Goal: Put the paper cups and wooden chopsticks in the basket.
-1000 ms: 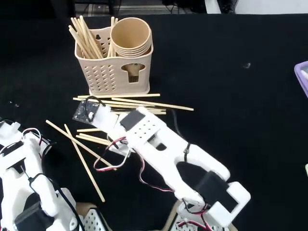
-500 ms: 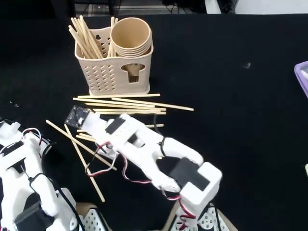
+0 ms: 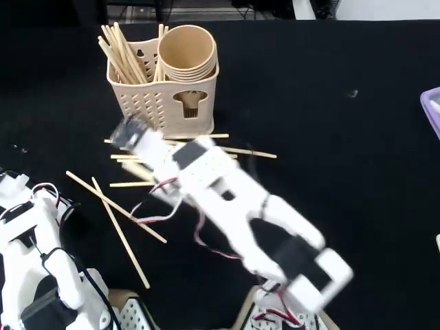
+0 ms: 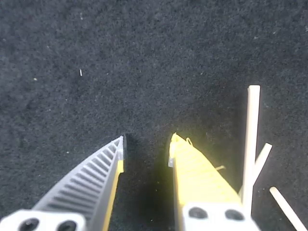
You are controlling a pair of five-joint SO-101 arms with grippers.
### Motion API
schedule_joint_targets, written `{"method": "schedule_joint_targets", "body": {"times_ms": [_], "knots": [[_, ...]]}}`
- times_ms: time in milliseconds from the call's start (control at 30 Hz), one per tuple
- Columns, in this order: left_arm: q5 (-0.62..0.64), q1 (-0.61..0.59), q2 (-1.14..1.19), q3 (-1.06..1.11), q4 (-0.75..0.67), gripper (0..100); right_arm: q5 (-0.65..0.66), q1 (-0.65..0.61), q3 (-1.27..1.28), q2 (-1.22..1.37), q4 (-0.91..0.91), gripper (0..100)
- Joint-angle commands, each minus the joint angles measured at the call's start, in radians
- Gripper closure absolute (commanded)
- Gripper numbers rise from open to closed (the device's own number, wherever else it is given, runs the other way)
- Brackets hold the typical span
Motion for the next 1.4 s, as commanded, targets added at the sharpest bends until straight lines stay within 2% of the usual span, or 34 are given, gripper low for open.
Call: {"method": "schedule_joint_targets", "body": {"times_ms": [0, 100, 167, 233, 400, 467, 567, 800, 1133, 1300, 1367], "knots": [[0.008, -0.002, -0.029, -0.004, -0.012, 84, -0.008, 0.049, 0.007, -0.214, 0.014, 98.8], [0.008, -0.002, -0.029, -0.004, -0.012, 84, -0.011, 0.051, -0.013, -0.354, -0.014, 98.8], [0.008, -0.002, -0.029, -0.004, -0.012, 84, -0.052, 0.051, -0.039, -0.421, -0.104, 98.7], [0.008, -0.002, -0.029, -0.004, -0.012, 84, -0.137, 0.057, -0.050, -0.446, -0.269, 98.7], [0.008, -0.002, -0.029, -0.002, -0.012, 84, -0.390, 0.087, -0.053, -0.386, -0.833, 98.7], [0.008, -0.002, -0.029, -0.002, -0.012, 84, -0.448, 0.086, -0.074, -0.334, -1.020, 98.7], [0.008, -0.002, -0.029, -0.002, -0.012, 84, -0.462, 0.089, -0.157, -0.223, -1.157, 98.7], [0.008, -0.002, -0.029, -0.002, -0.012, 84, -0.462, 0.167, -0.453, 0.064, -1.160, 98.7], [0.008, -0.002, -0.029, -0.004, -0.012, 84, -0.460, 0.170, -0.518, 0.193, -0.942, 97.7], [0.008, -0.002, -0.029, -0.004, -0.012, 84, -0.462, 0.161, -0.587, 0.114, -0.663, 78.9], [0.008, -0.002, -0.029, -0.004, -0.012, 84, -0.465, 0.161, -0.627, 0.061, -0.531, 75.7]]}}
